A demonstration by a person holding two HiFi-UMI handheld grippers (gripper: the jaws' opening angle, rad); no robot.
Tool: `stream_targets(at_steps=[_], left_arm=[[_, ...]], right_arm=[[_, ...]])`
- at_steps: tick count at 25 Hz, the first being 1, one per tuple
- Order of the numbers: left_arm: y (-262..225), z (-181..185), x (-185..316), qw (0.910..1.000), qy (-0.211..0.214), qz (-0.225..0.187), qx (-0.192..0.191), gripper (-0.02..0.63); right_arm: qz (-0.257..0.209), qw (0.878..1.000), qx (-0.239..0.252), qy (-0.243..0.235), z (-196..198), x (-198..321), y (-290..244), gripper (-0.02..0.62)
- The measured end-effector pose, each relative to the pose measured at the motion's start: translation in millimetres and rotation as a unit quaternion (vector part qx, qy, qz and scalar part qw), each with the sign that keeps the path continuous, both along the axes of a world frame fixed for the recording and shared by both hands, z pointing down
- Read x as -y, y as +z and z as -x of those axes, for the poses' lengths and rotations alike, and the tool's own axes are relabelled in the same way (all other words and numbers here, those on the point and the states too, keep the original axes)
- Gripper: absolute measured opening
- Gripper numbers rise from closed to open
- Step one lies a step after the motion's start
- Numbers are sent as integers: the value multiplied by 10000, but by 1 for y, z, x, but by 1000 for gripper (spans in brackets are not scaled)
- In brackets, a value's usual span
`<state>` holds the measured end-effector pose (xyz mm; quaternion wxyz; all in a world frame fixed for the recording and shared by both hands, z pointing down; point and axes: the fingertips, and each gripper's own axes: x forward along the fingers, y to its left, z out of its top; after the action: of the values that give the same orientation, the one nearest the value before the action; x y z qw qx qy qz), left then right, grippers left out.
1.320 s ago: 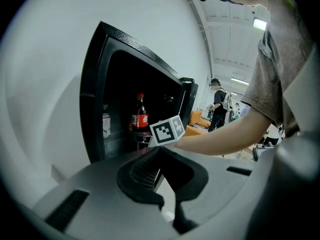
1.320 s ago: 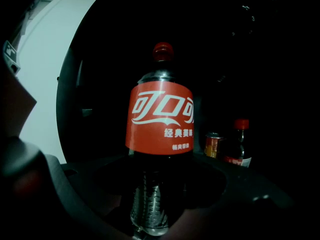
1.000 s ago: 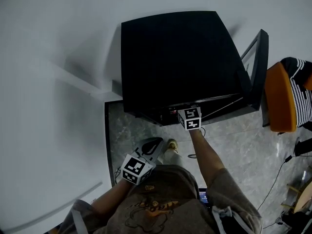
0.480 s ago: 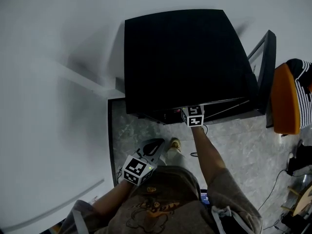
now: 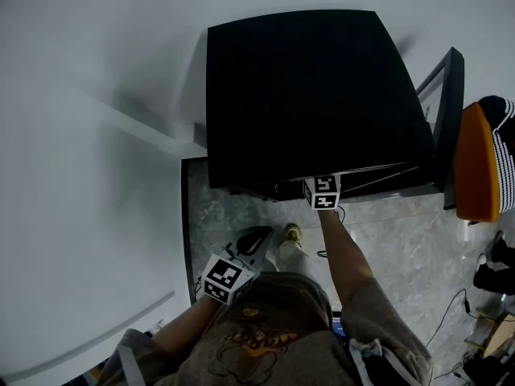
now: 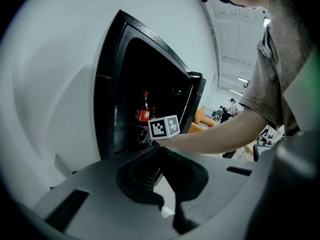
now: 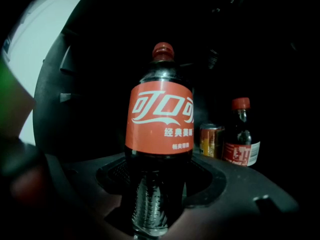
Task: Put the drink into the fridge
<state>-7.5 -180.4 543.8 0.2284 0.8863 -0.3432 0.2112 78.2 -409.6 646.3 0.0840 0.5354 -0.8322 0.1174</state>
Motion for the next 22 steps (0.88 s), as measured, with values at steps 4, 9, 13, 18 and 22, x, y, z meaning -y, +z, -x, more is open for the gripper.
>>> stream_targets(at_steps=[4,9,13,18,22], left_arm=[[4,1,0,10000,4,93,1,5],[7,4,0,9999,18,157,-15,5],[5,1,1,9999,58,127,-50,5],[3,1,-1,9999,74,128,-64,5],[6,6,-3,9998,8,172,-39,5]], right_arm=[[-92,10000,8,-6,-2,-3,0,290],[-63,10000,-29,-23,-1,-11,1,290],[69,9998,-144,-104,0,-15,4,290],[51,9999,-114,46,-2,-8,5,288],[46,10000,-17,61,0,-1,2,288]])
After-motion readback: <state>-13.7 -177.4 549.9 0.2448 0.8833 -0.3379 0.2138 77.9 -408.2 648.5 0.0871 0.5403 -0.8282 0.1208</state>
